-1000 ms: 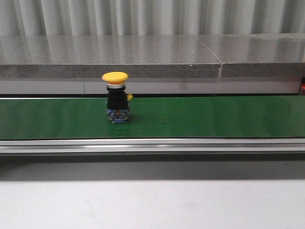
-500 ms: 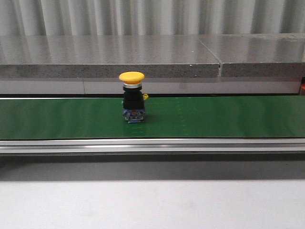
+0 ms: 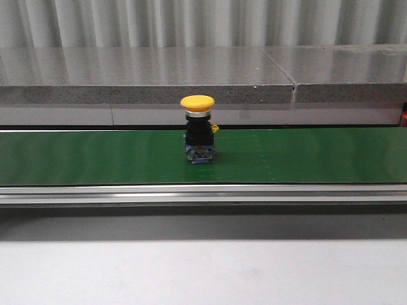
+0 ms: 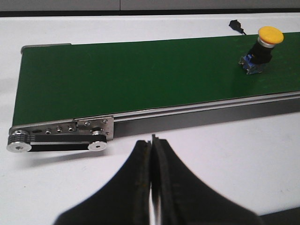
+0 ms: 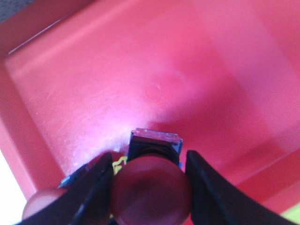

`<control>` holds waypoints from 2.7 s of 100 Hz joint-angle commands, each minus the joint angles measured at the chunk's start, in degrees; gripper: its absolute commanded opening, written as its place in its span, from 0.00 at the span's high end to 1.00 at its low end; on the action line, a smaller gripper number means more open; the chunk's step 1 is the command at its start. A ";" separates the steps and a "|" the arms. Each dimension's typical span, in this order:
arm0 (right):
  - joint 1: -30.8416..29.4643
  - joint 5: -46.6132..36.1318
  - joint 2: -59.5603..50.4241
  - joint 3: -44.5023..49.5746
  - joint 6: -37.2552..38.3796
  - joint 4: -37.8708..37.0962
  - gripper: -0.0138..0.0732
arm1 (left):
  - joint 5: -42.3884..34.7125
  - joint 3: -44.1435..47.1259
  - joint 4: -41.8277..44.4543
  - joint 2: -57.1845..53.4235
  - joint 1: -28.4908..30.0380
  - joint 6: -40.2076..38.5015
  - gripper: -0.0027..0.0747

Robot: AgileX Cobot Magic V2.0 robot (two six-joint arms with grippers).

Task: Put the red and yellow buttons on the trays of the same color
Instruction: 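Carry the red button into the red tray and open the right gripper, then lower the right gripper onto the yellow button on the belt and grasp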

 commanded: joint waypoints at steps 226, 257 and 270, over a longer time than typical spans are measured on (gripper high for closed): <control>25.42 -0.03 -33.42 17.45 -10.89 4.06 0.23 | -4.10 -1.42 -0.36 0.61 -0.42 0.00 0.99; 37.17 8.08 -34.55 19.03 -10.89 4.78 0.23 | -4.10 -1.42 -0.36 0.61 -0.42 0.00 0.99; 40.83 9.92 -33.79 19.03 -10.55 4.83 0.23 | -4.10 -1.42 -0.36 0.61 -0.42 0.00 0.99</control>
